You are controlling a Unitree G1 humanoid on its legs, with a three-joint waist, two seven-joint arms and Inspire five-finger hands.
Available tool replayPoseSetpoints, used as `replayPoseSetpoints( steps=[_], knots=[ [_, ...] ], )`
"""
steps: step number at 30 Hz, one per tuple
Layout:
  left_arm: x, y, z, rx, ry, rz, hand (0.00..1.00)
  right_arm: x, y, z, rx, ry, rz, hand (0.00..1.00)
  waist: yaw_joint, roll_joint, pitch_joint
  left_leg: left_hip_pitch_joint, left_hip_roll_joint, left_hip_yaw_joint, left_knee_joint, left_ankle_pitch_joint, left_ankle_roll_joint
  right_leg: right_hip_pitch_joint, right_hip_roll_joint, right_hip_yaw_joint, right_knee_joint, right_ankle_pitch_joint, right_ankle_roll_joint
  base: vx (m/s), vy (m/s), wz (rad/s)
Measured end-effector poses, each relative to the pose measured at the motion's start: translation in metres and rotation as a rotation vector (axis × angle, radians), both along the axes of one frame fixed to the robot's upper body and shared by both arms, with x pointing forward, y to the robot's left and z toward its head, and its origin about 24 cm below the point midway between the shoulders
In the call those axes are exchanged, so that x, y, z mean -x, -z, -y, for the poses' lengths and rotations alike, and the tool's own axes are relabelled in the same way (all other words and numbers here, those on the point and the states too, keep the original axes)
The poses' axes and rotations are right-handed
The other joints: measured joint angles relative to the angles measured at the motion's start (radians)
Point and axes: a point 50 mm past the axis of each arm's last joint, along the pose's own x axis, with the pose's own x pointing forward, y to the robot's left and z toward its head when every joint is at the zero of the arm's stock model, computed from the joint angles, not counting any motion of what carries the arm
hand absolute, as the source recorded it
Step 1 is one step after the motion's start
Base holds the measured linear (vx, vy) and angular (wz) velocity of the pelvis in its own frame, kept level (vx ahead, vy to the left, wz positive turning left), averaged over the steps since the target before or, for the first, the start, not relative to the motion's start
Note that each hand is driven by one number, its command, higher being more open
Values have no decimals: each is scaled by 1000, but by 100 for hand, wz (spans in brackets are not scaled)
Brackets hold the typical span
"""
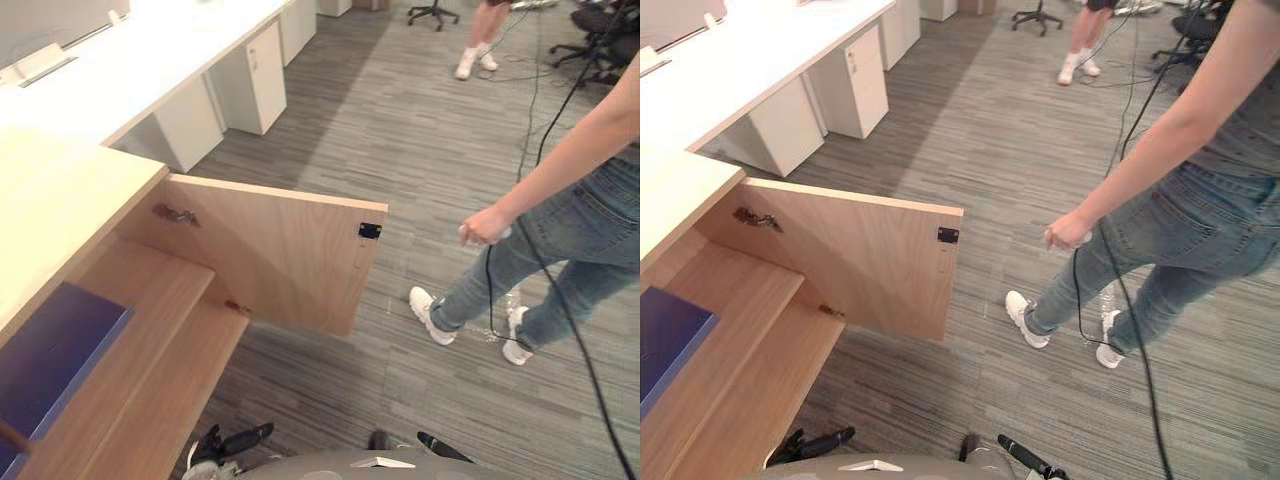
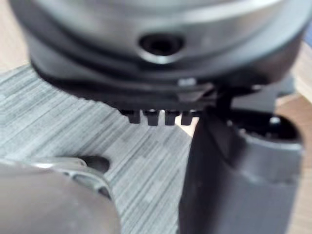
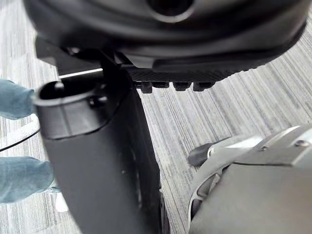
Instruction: Walk over to the cabinet, pick up the folder, carry it to the office cabinet, place the folder inside the office cabinet, then close the office cabinet door
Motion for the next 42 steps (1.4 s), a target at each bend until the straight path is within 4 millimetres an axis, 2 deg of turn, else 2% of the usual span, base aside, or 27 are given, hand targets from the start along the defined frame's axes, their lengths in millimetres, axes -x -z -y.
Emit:
replayPoseSetpoints(
  steps=[4, 7, 12, 15, 18, 22, 26, 27, 29, 31, 33, 35, 42],
  knots=[
    [10, 1, -4, -7, -9, -24, 100, 5, 2, -5, -18, 40, -9, 100, 4, -16, -3, 2, -29, -6, -2, 6, 8, 43, -12, -2, -86, 47, 20, 3, 82, 4],
    [16, 2, -1, 0, -8, -40, 100, 6, 1, -3, -11, 42, -7, 100, 4, -7, -5, 24, -45, -10, -25, 10, 13, 70, -18, -4, -124, 64, 28, 12, 42, 3],
    [13, 2, 0, -1, 31, -43, 100, 3, 1, -2, -5, 36, 2, 100, 4, -4, -6, 34, -60, -30, -57, 28, 18, 94, -24, -27, -160, 79, 31, -6, 15, 11],
    [12, 2, 1, -3, 56, -45, 100, -17, -5, 1, 52, -58, 53, 100, 4, -3, -6, 43, -63, -31, -74, 32, 18, 95, -25, -27, -160, 80, 31, -15, 11, 0],
    [9, 1, 0, -9, 80, -40, 100, -53, -22, 18, 171, -128, 184, 100, 2, -4, -5, 47, -72, -30, -74, 32, 18, 95, -33, -20, -162, 87, 34, -46, 25, -7],
    [5, 0, -1, -27, 119, -27, 100, -107, -60, 53, 361, -272, 369, 100, 6, -10, -5, 49, -85, -31, -74, 32, 19, 92, -38, -6, -168, 103, 38, -66, 21, -5],
    [4, -1, -4, -39, 161, -30, 100, -160, -99, 68, 475, -466, 529, 100, 9, -21, -7, 48, -93, -38, -81, 34, 22, 85, -48, 0, -169, 114, 42, -85, 12, -3],
    [4, -1, -5, -36, 174, -30, 100, -176, -108, 63, 483, -544, 571, 100, 9, -22, -8, 48, -95, -42, -89, 36, 26, 81, -48, -1, -169, 117, 41, -83, 6, 0],
    [4, -2, -6, -36, 187, -31, 100, -188, -113, 56, 476, -615, 597, 100, 10, -24, -6, 47, -95, -43, -89, 37, 27, 79, -49, 0, -169, 120, 42, -62, -8, -2],
    [4, -2, -6, -33, 209, -32, 100, -208, -120, 36, 456, -752, 635, 100, 13, -24, -6, 47, -95, -45, -89, 38, 29, 79, -49, -1, -169, 123, 41, -71, -19, 0],
    [3, -2, -5, -28, 213, -30, 100, -219, -123, 23, 453, -860, 650, 100, 15, -24, -6, 46, -95, -47, -89, 39, 31, 79, -49, -1, -169, 125, 40, -56, -15, 2],
    [3, -1, -5, -22, 218, -28, 100, -232, -131, 9, 476, -1045, 651, 100, 25, -24, -6, 44, -98, -54, -89, 42, 35, 79, -51, -5, -169, 130, 42, -48, -8, 6],
    [3, -2, -5, -13, 228, -24, 100, -261, -159, -4, 617, -1391, 628, 100, 38, -21, 2, 28, -119, -82, -88, 53, 52, 78, -69, -31, -169, 151, 49, -50, 14, 13]
  ],
)
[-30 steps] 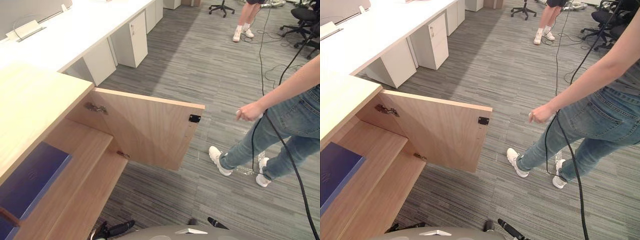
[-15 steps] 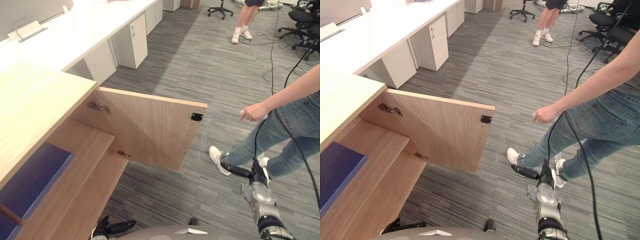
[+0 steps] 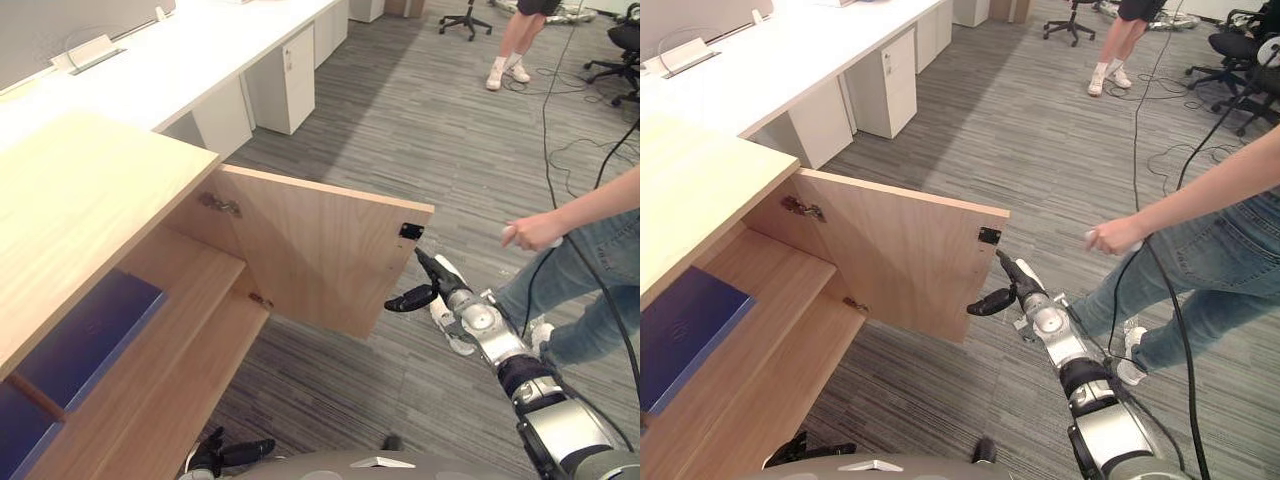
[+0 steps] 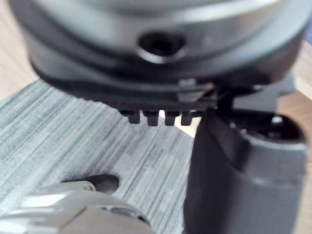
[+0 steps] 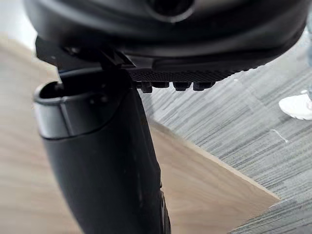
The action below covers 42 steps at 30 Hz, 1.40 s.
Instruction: Walk over to the cabinet, pick up the folder, carry it to the office cabinet, place the folder inside the office cabinet, then close the office cabinet door
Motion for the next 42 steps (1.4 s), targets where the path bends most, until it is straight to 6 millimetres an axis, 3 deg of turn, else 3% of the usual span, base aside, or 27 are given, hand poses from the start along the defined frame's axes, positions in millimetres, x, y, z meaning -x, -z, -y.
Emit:
replayPoseSetpoints(
  steps=[6, 18, 21, 29, 34, 37, 38, 39, 40, 42],
  knots=[
    [-2, -2, -7, -20, 17, 12, 100, -11, -17, 2, 205, -140, 19, 100, -3, -9, 19, -7, -12, -5, 0, 6, 9, -3, -13, -5, 0, 7, 5, -46, 6, 2],
    [-4, -5, -9, -41, 48, 40, 100, -25, -36, 4, 356, -233, 48, 100, -6, -7, 24, -38, -10, -13, 16, 10, 14, -24, -14, -6, 0, 19, 0, -45, -14, 1],
    [-5, -8, -12, -62, 50, 68, 100, -22, -51, 5, 545, -391, 57, 100, -6, -7, 29, -55, -9, -26, 19, 13, 13, -30, -12, -18, 0, 19, 0, -64, -29, 10],
    [-15, -32, -35, -192, -43, 223, 100, -11, -55, -7, 687, -589, 47, 100, 27, -5, 31, -71, 33, -38, 38, 20, 2, -31, 21, -21, 0, 22, -8, -54, -53, 0],
    [-25, -72, -48, -354, -105, 426, 100, 18, -51, -37, 788, -886, 26, 100, 86, -2, 28, -92, 81, -54, 67, 20, -37, -27, 65, -31, 6, -7, -48, -79, -121, 4],
    [-23, -83, -42, -394, -95, 462, 100, 35, -46, -76, 728, -1078, 55, 100, 146, 20, 14, -108, 104, -100, 58, 39, -63, -20, 91, -80, 5, -27, -65, -69, -110, 47],
    [-16, -81, -41, -403, -92, 434, 100, 43, -39, -99, 670, -1163, 67, 100, 167, 29, 0, -110, 114, -119, 40, 55, -70, -19, 99, -97, 5, -36, -65, -25, -53, 41],
    [-11, -80, -40, -403, -101, 419, 100, 47, -37, -111, 640, -1203, 75, 100, 174, 33, -7, -111, 115, -128, 32, 61, -73, -19, 102, -108, 6, -40, -65, -2, -55, 58],
    [4, -76, -39, -403, -142, 380, 100, 57, -36, -141, 552, -1290, 131, 100, 185, 43, -19, -121, 116, -155, 18, 75, -80, -18, 108, -134, 6, -44, -73, 19, -29, 45],
    [14, -74, -38, -401, -189, 347, 100, 64, -40, -165, 482, -1355, 193, 100, 200, 47, -27, -124, 117, -171, 10, 85, -83, -15, 110, -151, 6, -46, -78, 24, 1, 41]
  ],
)
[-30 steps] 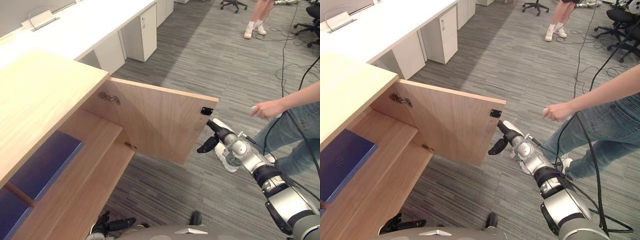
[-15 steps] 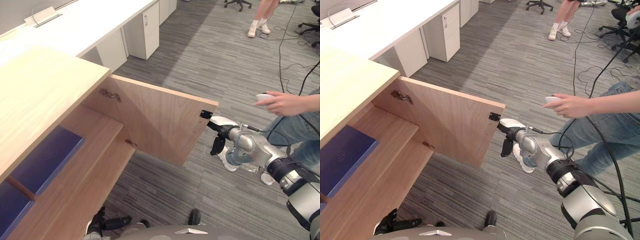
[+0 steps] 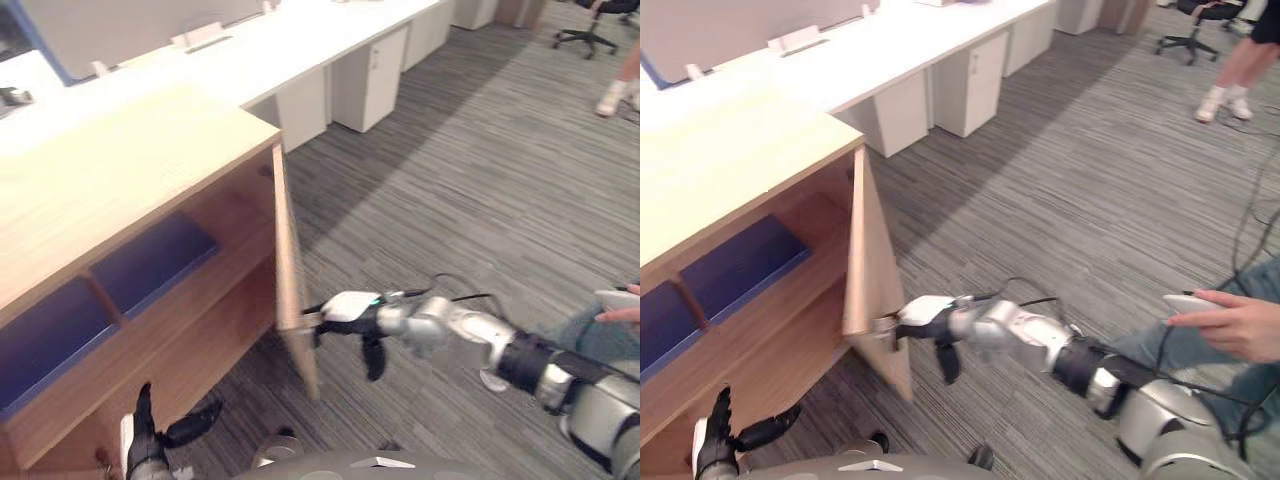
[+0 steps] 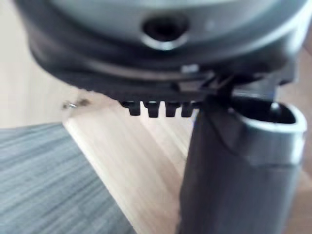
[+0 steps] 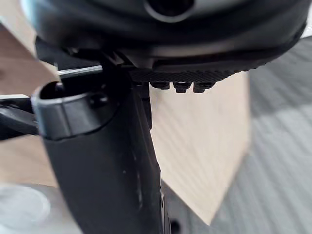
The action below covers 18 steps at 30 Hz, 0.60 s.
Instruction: Walk over to the cabinet, pick up the folder, carry it to the office cabinet, place the folder inside the office cabinet, then close the office cabinet door
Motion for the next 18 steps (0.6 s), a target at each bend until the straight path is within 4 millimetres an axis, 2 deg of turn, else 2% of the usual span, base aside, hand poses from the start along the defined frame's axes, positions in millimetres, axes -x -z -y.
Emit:
replayPoseSetpoints(
  steps=[1, 3, 4, 6, 8, 10, 12, 16, 18],
  knots=[
    [13, 3, 0, 11, -41, -36, 100, 8, -5, -23, -69, -73, -7, 100, 15, -2, -16, -5, -2, -17, -8, 8, 1, 1, -2, -13, 0, 0, 0, 35, 56, 39],
    [20, 5, 0, 18, -63, -62, 100, 15, -11, -43, -117, -139, -8, 100, 23, -11, -26, -7, -4, -30, -8, 12, 2, 5, -8, -17, 0, 0, 0, 29, 83, 30],
    [25, 6, -1, 22, -74, -78, 100, 19, -14, -55, -141, -180, -8, 100, 24, -25, -35, -12, -10, -36, -7, 13, 4, 6, -14, -20, 0, 0, 0, 5, 101, 20],
    [29, 8, -1, 33, -93, -88, 100, 25, -12, -67, -159, -208, -28, 100, 23, -49, -50, -13, -21, -40, -7, 14, 7, 7, -24, -24, 0, 0, 1, -5, 100, 11],
    [27, 11, 0, 47, -99, -86, 100, 30, -1, -74, -132, -221, -67, 100, 21, -70, -64, -13, -33, -38, -6, 12, 14, 8, -37, -21, 0, 3, 5, -19, 96, 0],
    [23, 11, 1, 53, -90, -76, 100, 33, 7, -74, -98, -227, -88, 100, 18, -82, -72, -11, -37, -33, -4, 7, 21, 9, -41, -14, 0, 3, 7, -22, 73, -6],
    [20, 12, 2, 70, -96, -57, 100, 34, 16, -70, -64, -219, -107, 100, 8, -83, -72, -12, -41, -23, 10, -2, 25, 10, -45, -4, 0, 1, 11, -31, 68, -14],
    [14, 12, -1, 109, -151, 0, 100, 32, 25, -56, -19, -191, -119, 100, -13, -68, -63, -16, -38, -6, 18, -4, 25, -4, -42, 18, -5, 6, 13, -23, 36, -17],
    [11, 13, 0, 131, -167, 21, 100, 32, 34, -40, 13, -151, -144, 100, -20, -60, -61, -16, -36, -3, 24, -5, 25, -6, -40, 23, -5, 9, 8, 22, 18, -7]
  ],
)
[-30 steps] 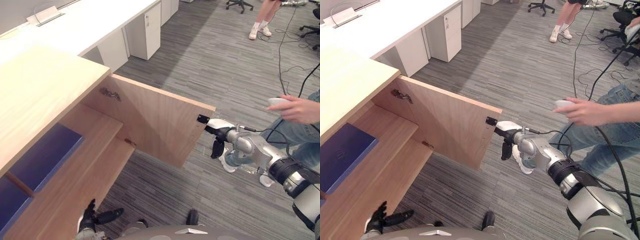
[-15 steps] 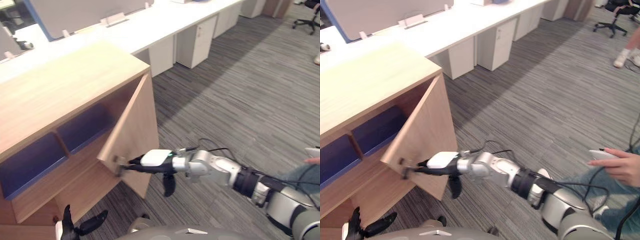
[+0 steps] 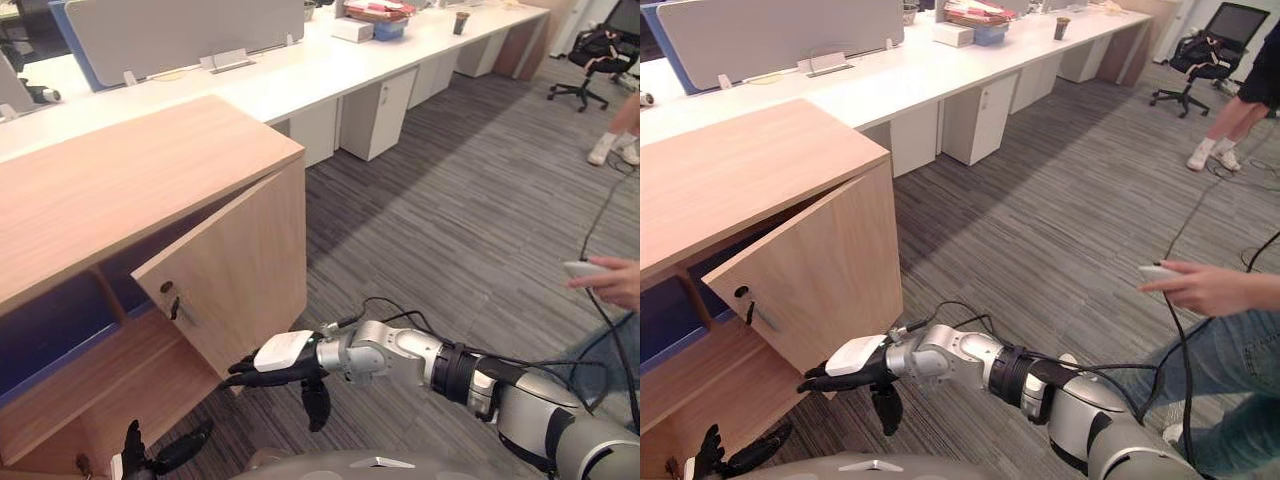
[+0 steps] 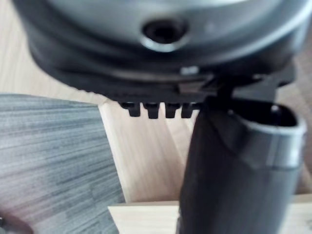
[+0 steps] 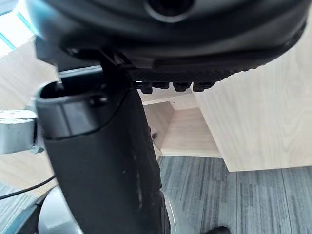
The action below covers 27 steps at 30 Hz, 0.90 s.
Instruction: Walk over to the cabinet, pick up the folder, carry it to the office cabinet, place the folder inside the office cabinet, then close the office cabinet door
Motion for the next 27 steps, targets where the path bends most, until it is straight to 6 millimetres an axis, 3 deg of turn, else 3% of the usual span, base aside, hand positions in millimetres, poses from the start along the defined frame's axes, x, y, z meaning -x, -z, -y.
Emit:
replayPoseSetpoints(
  steps=[6, 9, 13, 15, 17, 19, 21, 24, 25, 27],
  knots=[
    [-2, 3, 5, 41, -3, 21, 100, -5, 20, 65, 92, 208, -55, 100, -20, 18, 12, -1, -2, 12, 0, -1, 2, -14, -1, 17, 0, 8, -5, 34, 36, -8],
    [-9, 4, 13, 78, 31, 45, 100, -13, 23, 114, 89, 443, -65, 100, -23, 20, 13, 1, -3, 15, -2, -1, 2, -14, -1, 18, 0, 8, -5, 11, 24, -1],
    [-18, 8, 31, 166, 100, 77, 100, -12, 41, 180, 59, 889, -91, 100, -56, 33, 24, 10, -9, 19, -7, -3, 4, -11, -8, 23, 0, 9, -1, -9, 38, -4],
    [-21, 9, 35, 188, 130, 85, 100, 1, 58, 200, 73, 1058, -145, 100, -72, 41, 27, 24, -12, 22, -19, -1, 6, -4, -11, 23, 0, 9, 0, -4, 45, -6],
    [-24, 11, 40, 205, 172, 82, 100, 27, 84, 217, 91, 1259, -248, 100, -87, 53, 30, 39, -18, 21, -28, -1, 7, 9, -16, 21, 0, 5, 6, 14, 51, 5],
    [-27, 14, 48, 234, 214, 71, 100, 55, 109, 228, 98, 1499, -357, 100, -107, 64, 24, 39, -26, 8, -36, 2, 11, 12, -26, 7, 0, 0, 14, 24, 56, 19],
    [-35, 18, 64, 287, 278, 74, 100, 96, 133, 236, 115, 1803, -492, 100, -125, 79, 21, 41, -42, -15, -41, 5, 18, 24, -41, -15, 5, 1, 24, 50, 70, 29],
    [-44, 20, 80, 348, 335, 89, 100, 139, 151, 233, 86, 2137, -635, 100, -132, 93, 14, 59, -67, -38, -51, 5, 35, 53, -66, -40, 6, -3, 42, 45, 83, 27],
    [-45, 21, 82, 357, 346, 91, 100, 144, 152, 232, 78, 2183, -650, 100, -133, 96, 13, 62, -74, -44, -50, 4, 41, 55, -74, -48, 16, -8, 48, 21, 109, 36],
    [-47, 25, 92, 388, 373, 73, 100, 154, 153, 234, 3, 2351, -674, 100, -162, 105, 8, 67, -113, -91, -43, -8, 67, 25, -159, -80, 190, -94, 76, 42, 203, 61]
  ],
)
